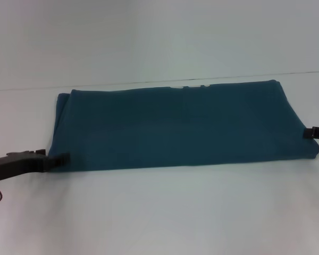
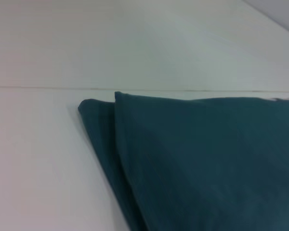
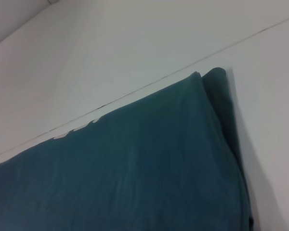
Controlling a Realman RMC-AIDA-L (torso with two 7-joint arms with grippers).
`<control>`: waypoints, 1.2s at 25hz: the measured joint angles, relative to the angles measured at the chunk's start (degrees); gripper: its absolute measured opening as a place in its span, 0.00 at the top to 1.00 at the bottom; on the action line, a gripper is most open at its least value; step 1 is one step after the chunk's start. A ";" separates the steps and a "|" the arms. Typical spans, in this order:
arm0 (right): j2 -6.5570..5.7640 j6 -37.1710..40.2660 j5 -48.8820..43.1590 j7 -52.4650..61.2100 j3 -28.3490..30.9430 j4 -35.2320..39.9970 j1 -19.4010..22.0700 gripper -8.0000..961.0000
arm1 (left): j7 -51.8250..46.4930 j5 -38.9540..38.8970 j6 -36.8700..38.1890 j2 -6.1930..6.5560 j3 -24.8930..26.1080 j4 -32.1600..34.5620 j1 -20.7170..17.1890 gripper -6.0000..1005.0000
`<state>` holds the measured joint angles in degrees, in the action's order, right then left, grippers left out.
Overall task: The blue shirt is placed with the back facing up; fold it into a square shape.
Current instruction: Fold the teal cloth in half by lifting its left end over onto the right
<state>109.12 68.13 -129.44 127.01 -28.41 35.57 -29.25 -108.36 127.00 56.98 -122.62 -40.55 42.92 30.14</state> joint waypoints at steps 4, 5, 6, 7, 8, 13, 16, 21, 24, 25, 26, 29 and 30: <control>0.03 -0.03 0.07 -0.01 0.03 -0.02 -0.02 0.16 | -0.05 1.37 -1.20 -0.10 -0.17 -0.47 0.44 0.23; 0.03 -0.04 0.07 -0.01 0.05 -0.03 -0.02 0.16 | -0.06 1.51 -1.37 -0.13 -0.17 -0.60 0.51 0.23; 0.03 -0.05 0.08 -0.01 0.06 -0.03 -0.02 0.16 | -0.06 1.57 -1.47 -0.14 -0.17 -0.71 0.55 0.23; 0.03 -0.06 0.08 -0.01 0.05 -0.04 -0.02 0.16 | -0.07 1.59 -1.53 -0.14 -0.16 -0.78 0.58 0.23; 0.03 -0.07 0.08 -0.01 0.03 -0.05 -0.02 0.16 | -0.07 1.60 -1.54 -0.15 -0.16 -0.81 0.59 0.23; 0.03 -0.11 0.06 -0.01 0.11 -0.02 -0.02 0.16 | -0.16 1.61 -1.21 -0.17 -0.16 -0.82 0.71 0.23; 0.03 -0.12 0.06 -0.01 0.17 0.07 -0.02 0.16 | -0.17 1.81 -1.03 -0.17 -0.64 -0.82 0.79 0.23; 0.03 -0.20 0.17 -0.01 0.18 0.11 -0.02 0.16 | -0.19 2.17 -1.18 -0.22 -1.15 -0.55 0.88 0.23; 0.03 -0.20 0.25 -0.01 0.21 0.11 -0.02 0.16 | -0.26 2.20 -1.44 -0.25 -1.09 -0.37 0.89 0.28; 0.03 -0.20 0.27 -0.01 0.24 0.11 -0.02 0.16 | -0.26 2.20 -1.45 -0.25 -1.11 -0.35 0.89 0.29; 0.03 -0.20 0.28 -0.01 0.26 0.11 -0.02 0.16 | -0.26 2.20 -1.46 -0.23 -1.18 -0.32 0.89 0.30; 0.03 -0.20 0.31 -0.01 0.32 0.17 -0.02 0.16 | -0.26 2.20 -1.48 -0.20 -1.43 -0.31 0.99 0.41; 0.03 -0.20 0.31 -0.02 0.34 0.19 -0.02 0.16 | -0.29 2.20 -1.49 -0.19 -1.47 -0.30 1.01 0.46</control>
<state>109.15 67.93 -129.13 126.99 -28.06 35.76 -29.27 -108.66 129.19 55.49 -122.80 -42.01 42.62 31.15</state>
